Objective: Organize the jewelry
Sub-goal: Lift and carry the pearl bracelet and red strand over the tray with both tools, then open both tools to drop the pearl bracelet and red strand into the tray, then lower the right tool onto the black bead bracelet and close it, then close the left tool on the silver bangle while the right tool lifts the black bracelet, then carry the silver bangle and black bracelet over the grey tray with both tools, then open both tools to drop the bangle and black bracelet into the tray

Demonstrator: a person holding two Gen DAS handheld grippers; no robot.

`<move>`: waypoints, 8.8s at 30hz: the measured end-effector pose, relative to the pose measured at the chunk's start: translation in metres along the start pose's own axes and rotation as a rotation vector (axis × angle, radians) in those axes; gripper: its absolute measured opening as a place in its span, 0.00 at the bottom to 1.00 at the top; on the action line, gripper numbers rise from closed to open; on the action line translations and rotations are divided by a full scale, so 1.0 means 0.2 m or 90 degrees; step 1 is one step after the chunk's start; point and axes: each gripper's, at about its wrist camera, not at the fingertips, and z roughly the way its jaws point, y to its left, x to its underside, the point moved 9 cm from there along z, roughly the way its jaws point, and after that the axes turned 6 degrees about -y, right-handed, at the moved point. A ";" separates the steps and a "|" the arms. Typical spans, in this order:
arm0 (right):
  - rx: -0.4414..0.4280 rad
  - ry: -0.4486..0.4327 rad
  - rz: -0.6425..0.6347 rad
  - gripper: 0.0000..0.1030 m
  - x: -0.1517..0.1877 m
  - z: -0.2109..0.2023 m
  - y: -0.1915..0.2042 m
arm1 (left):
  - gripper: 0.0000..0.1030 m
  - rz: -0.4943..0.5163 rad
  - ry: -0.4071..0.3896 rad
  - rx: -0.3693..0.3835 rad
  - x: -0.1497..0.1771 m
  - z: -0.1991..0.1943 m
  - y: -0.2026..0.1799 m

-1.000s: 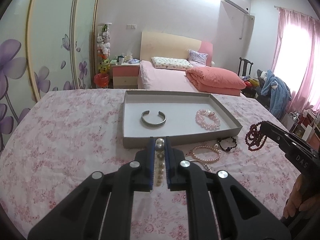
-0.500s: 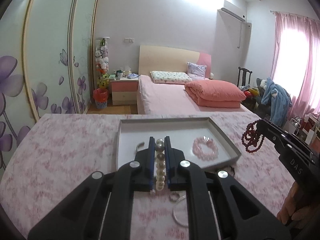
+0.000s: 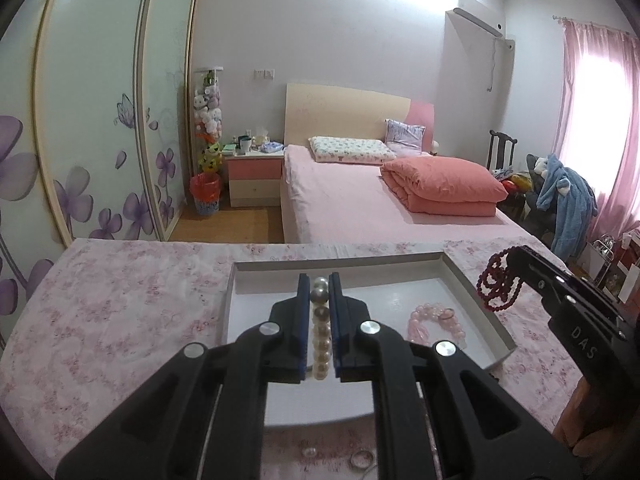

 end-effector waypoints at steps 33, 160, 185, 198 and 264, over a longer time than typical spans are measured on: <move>0.033 0.115 0.044 0.48 0.19 0.25 -0.14 | 0.21 -0.060 0.073 -0.025 0.16 0.27 0.17; -0.023 0.174 0.024 0.12 0.42 -0.28 -0.07 | 0.66 0.041 0.071 -0.033 0.63 -0.38 0.04; -0.006 0.005 -0.066 0.12 0.17 -0.51 0.11 | 0.66 0.067 -0.086 -0.063 0.35 -0.57 -0.07; 0.010 -0.039 -0.077 0.12 0.07 -0.49 0.11 | 0.66 0.064 -0.110 -0.069 0.26 -0.55 -0.07; 0.075 0.087 -0.005 0.39 0.19 0.27 -0.12 | 0.69 -0.001 0.009 -0.078 0.20 0.27 0.10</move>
